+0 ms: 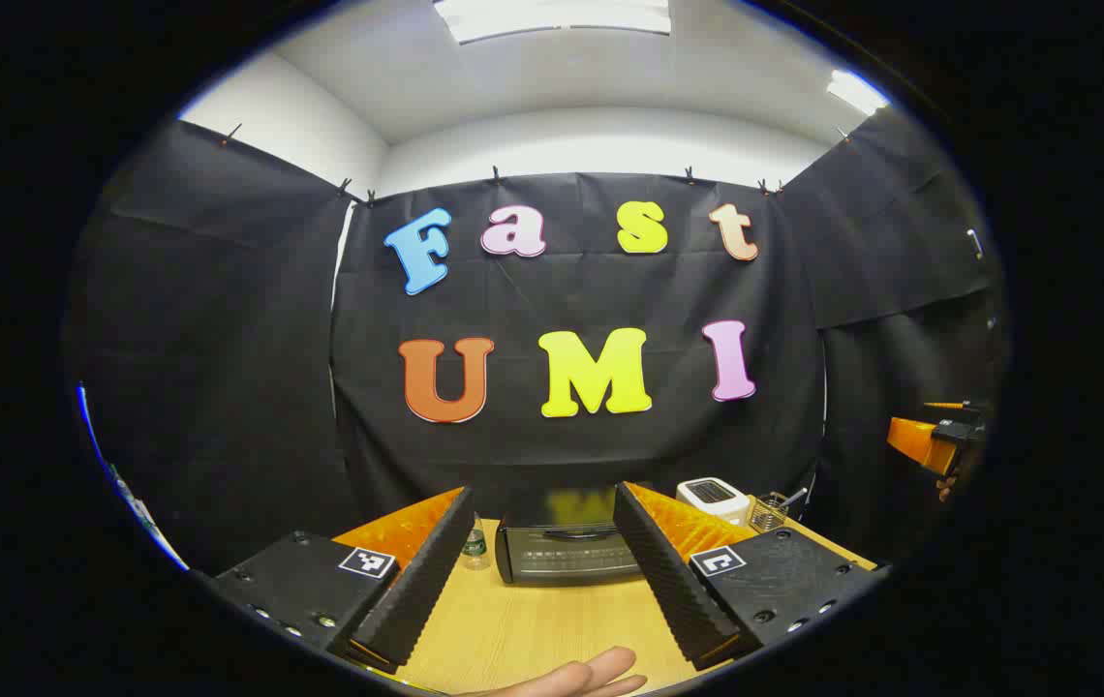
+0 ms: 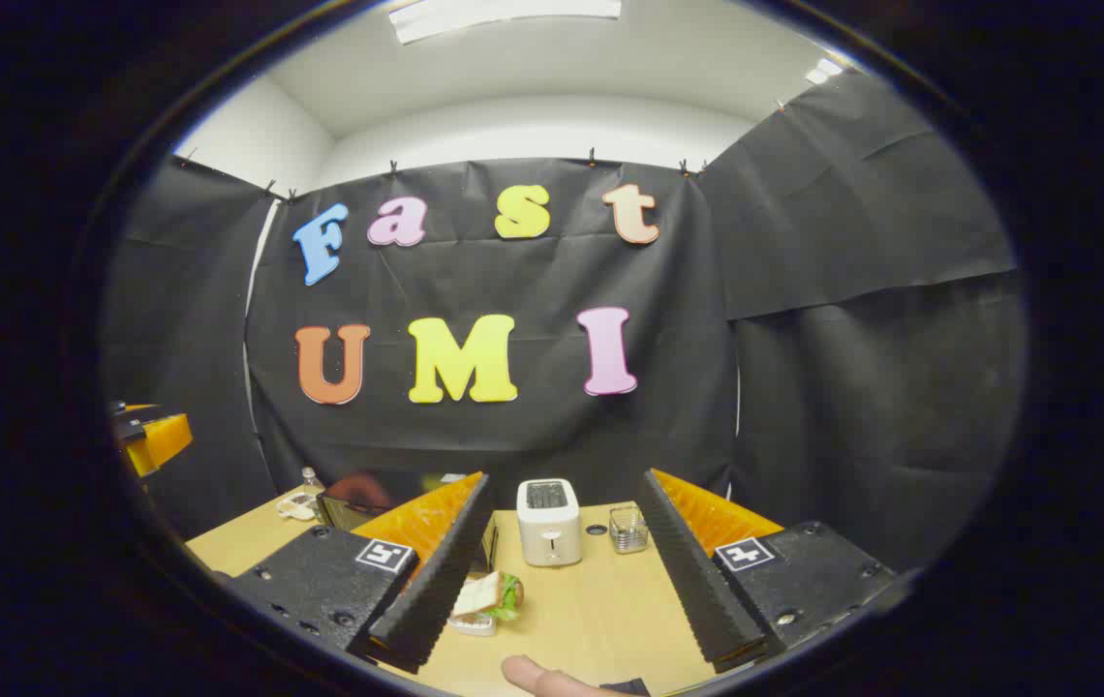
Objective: Open the electric oven with the left hand, put the food in, and close the electric oven.
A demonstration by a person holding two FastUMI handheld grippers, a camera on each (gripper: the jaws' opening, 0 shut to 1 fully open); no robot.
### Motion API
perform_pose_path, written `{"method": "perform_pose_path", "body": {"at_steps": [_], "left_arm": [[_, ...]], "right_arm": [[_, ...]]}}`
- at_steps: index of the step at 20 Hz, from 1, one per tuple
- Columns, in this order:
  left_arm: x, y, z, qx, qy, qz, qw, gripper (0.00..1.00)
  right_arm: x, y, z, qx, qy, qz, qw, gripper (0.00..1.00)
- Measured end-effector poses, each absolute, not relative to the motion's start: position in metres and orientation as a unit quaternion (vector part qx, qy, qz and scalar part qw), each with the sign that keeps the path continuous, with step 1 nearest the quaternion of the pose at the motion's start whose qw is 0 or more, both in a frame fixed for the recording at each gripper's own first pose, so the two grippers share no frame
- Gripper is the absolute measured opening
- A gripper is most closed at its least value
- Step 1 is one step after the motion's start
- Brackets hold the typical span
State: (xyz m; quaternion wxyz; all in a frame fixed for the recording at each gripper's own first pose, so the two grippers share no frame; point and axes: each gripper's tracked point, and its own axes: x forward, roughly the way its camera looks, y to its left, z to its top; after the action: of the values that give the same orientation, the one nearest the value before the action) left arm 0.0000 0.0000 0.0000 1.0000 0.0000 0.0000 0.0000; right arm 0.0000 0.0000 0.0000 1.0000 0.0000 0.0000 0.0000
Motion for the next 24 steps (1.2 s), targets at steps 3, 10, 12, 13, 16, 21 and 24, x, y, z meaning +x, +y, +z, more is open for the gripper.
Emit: {"method": "perform_pose_path", "body": {"at_steps": [3,10,12,13,16,21,24], "left_arm": [[0.0,-0.001,-0.006,0.004,0.005,0.001,1.0,0.95],[-0.001,-0.006,0.003,-0.012,-0.006,-0.017,1.0,0.95],[0.001,-0.009,-0.001,-0.022,0.0,-0.025,0.999,0.95],[0.003,-0.011,0.0,-0.023,0.001,-0.029,0.999,0.95],[0.016,-0.019,-0.009,-0.026,0.007,-0.041,0.999,0.95],[0.069,-0.03,-0.042,-0.005,0.031,-0.035,0.999,0.95],[0.11,-0.048,-0.072,-0.013,0.064,-0.046,0.997,0.95]], "right_arm": [[0.0,-0.007,0.005,-0.005,-0.008,-0.011,1.0,0.98],[-0.007,-0.017,0.012,-0.009,-0.023,-0.022,0.999,0.98],[-0.008,-0.018,0.013,-0.007,-0.027,-0.022,0.999,0.98],[-0.007,-0.016,0.013,-0.006,-0.028,-0.02,0.999,0.98],[-0.007,-0.017,0.01,-0.001,-0.028,-0.014,1.0,0.98],[0.001,-0.024,0.003,0.009,-0.031,-0.008,0.999,0.98],[0.007,-0.03,-0.002,0.016,-0.029,-0.003,0.999,0.98]]}}
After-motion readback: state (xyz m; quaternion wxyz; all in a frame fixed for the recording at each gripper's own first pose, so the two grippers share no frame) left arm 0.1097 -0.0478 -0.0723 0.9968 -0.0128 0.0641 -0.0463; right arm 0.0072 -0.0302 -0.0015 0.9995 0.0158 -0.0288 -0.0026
